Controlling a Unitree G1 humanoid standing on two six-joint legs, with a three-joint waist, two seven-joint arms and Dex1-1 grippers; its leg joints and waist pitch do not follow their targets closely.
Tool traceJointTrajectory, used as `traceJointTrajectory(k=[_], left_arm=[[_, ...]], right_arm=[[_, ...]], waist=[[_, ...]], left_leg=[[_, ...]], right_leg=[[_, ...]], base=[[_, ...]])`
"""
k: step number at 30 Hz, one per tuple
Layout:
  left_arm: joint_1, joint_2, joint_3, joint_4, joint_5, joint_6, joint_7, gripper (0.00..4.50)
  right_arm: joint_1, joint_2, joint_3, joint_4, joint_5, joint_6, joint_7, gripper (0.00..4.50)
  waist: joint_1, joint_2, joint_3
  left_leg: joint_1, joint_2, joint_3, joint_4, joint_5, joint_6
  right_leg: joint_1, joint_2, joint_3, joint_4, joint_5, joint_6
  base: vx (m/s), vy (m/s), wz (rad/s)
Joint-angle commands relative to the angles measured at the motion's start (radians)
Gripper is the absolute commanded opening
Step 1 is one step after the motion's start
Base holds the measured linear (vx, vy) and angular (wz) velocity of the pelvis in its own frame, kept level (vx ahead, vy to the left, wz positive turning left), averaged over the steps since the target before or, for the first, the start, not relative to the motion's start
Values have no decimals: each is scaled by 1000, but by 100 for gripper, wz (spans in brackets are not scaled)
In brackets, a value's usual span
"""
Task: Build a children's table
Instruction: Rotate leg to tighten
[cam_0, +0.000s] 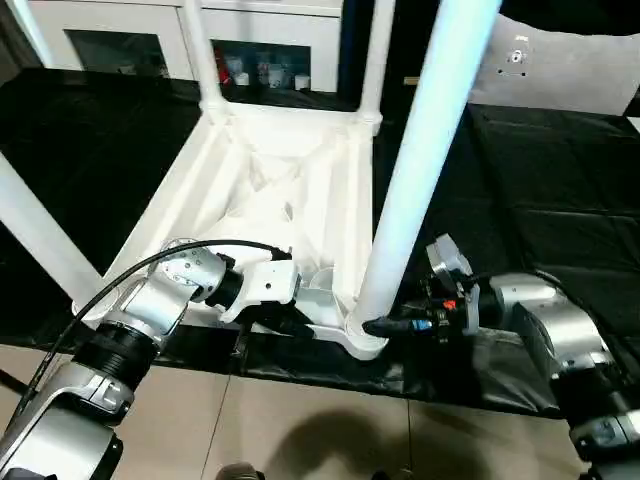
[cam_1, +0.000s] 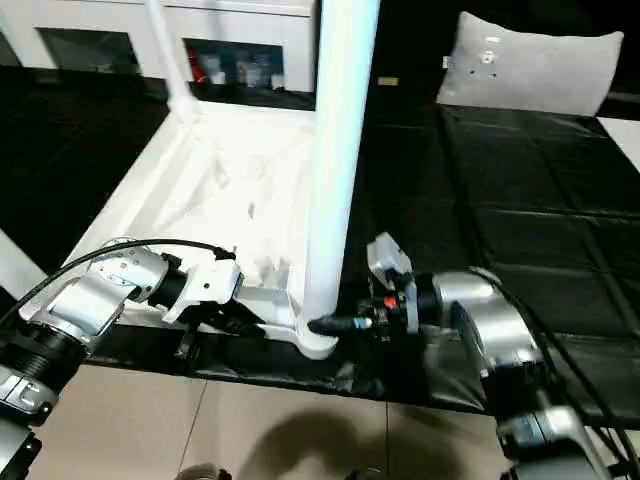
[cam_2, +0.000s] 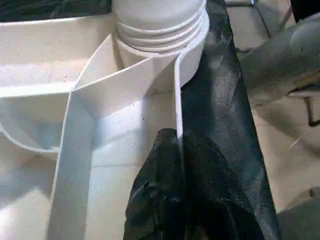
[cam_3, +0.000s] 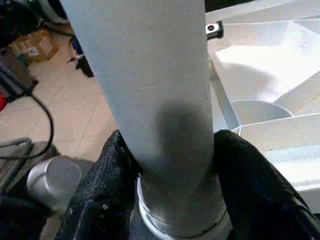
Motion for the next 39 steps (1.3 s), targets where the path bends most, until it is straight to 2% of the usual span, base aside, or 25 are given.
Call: traceJointTrajectory(k=[1,3,4,5,6,7,8,9,10,12,13,16,17,18,22,24,27,29,32,33,34,35,36,38,39], left_arm=[[14,-41,-24,15,30,59,75,0],[10,-84,7,12,44,177,196,0],[8,-93,12,11,50,207,223,0],[8,-95,13,11,51,214,229,0],[4,-118,26,7,56,268,282,0],[2,-134,36,7,55,296,310,0],[0,-151,47,6,52,324,339,0],[-5,-180,62,8,54,360,392,0],[-11,-211,78,10,61,393,455,0],[-23,-262,103,11,74,438,553,0],[-26,-276,110,9,76,450,575,0],[-32,-293,116,6,83,441,598,0],[-32,-294,116,6,83,440,598,0],[-33,-292,118,7,87,433,602,0],[-33,-256,100,7,106,399,567,0],[-27,-231,90,6,119,367,549,0],[-21,-196,78,12,120,319,509,0],[-17,-154,63,19,116,269,435,0],[-14,-116,42,22,110,222,348,0],[-14,-106,36,25,108,203,326,0],[-13,-102,33,24,107,195,314,0],[-12,-71,8,20,100,151,235,0],[-14,-53,-8,21,99,124,191,0],[-19,-34,-27,28,91,81,129,0],[-20,-32,-30,30,88,69,116,0]], right_arm=[[20,41,18,-54,49,59,-37,204],[34,94,32,-64,-35,87,-227,204],[33,111,29,-60,-51,98,-276,204],[32,115,28,-60,-54,100,-287,203],[24,152,20,-47,-85,124,-383,202],[18,172,16,-41,-100,144,-433,202],[14,192,12,-37,-117,167,-483,202],[0,229,3,-22,-140,189,-561,201],[-16,267,-6,-1,-166,207,-655,199],[-43,330,-26,35,-198,230,-804,199],[-49,352,-39,50,-195,231,-843,199],[-57,382,-55,71,-172,185,-856,199],[-57,383,-55,72,-171,184,-856,252],[-57,388,-69,70,-165,177,-862,252],[-42,347,-67,46,-170,154,-794,288],[-35,310,-76,27,-162,160,-746,307],[-32,240,-85,8,-138,150,-656,335],[-24,144,-81,-20,-115,129,-519,344],[-24,75,-82,-28,-104,89,-416,372],[-26,64,-85,-29,-101,79,-393,378],[-27,60,-87,-28,-101,78,-390,378],[-36,26,-84,-24,-100,66,-333,381],[-42,-2,-68,-16,-109,51,-287,381],[-52,-45,-32,5,-127,8,-210,381],[-54,-51,-24,11,-130,-7,-193,381]], waist=[[-9,-6,-54],[-12,-10,-41],[-17,-12,-30],[-21,-12,-25],[-29,-14,-21],[-29,-14,-21],[-39,-20,-20],[-58,-17,-20],[-64,-17,-21],[-80,-14,-23],[-85,-11,-22],[-99,-9,-20],[-99,-5,-21],[-99,-4,-23],[-94,-4,-24],[-87,-5,-27],[-78,-6,-29],[-71,-7,-33],[-63,-7,-37],[-61,-14,-40],[-57,-16,-43],[-54,-14,-45],[-52,-14,-53],[-46,-9,-57],[-43,-8,-61]], left_leg=[[0,0,30,-70,-123,92],[-3,-3,29,-81,-182,63],[-2,-7,27,-90,-249,35],[12,-10,24,-92,-321,8],[15,-14,18,-94,-349,-3],[15,-14,18,-94,-349,-3],[12,-20,14,-96,-356,-11],[8,-24,4,-102,-365,-17],[6,-25,2,-104,-367,-14],[5,-25,-4,-112,-372,-14],[9,-25,-4,-112,-389,-11],[17,-25,-5,-112,-456,18],[19,-21,-4,-115,-465,27],[18,-21,-3,-115,-458,31],[10,-16,6,-119,-417,39],[13,-15,14,-115,-386,50],[11,-13,19,-112,-329,61],[13,-12,22,-109,-317,72],[11,-7,28,-105,-291,89],[5,-9,29,-101,-256,91],[-2,-11,29,-96,-212,95],[-1,-11,30,-94,-189,98],[-2,-12,30,-85,-132,110],[2,-13,37,-70,-43,144],[0,-14,40,-64,-1,164]], right_leg=[[59,-19,42,-60,-99,-264],[57,-19,43,-73,-218,-226],[55,-20,41,-87,-370,-180],[44,-23,41,-104,-537,-124],[39,-26,44,-117,-635,-78],[39,-26,44,-117,-635,-78],[40,-22,42,-124,-680,-45],[45,-22,37,-130,-707,-18],[47,-21,35,-133,-698,-17],[49,-17,27,-136,-644,-28],[43,-16,26,-141,-642,-33],[40,-14,17,-157,-628,-38],[39,-15,18,-156,-595,-50],[41,-15,21,-155,-572,-58],[41,-13,36,-138,-441,-118],[42,-15,43,-134,-395,-136],[45,-16,47,-128,-357,-154],[46,-16,46,-128,-365,-159],[41,-18,51,-125,-338,-179],[45,-17,51,-118,-310,-188],[47,-18,53,-108,-269,-197],[47,-18,53,-106,-249,-203],[51,-16,53,-92,-169,-225],[49,-8,54,-67,31,-291],[55,-5,53,-56,115,-312]], base=[[0,0,0],[0,0,0],[0,0,0],[-56,-4,-6],[-62,-1,-5],[-62,-1,-5],[-64,13,-10],[-64,31,-16],[-64,31,-16],[-59,40,-18],[-59,39,-16],[-17,12,-4],[0,0,0],[0,0,0],[0,0,0],[0,0,0],[0,0,0],[0,0,0],[19,-11,1],[61,-39,0],[61,-39,0],[65,-36,-1],[69,-30,1],[70,-26,1],[59,-16,1]])
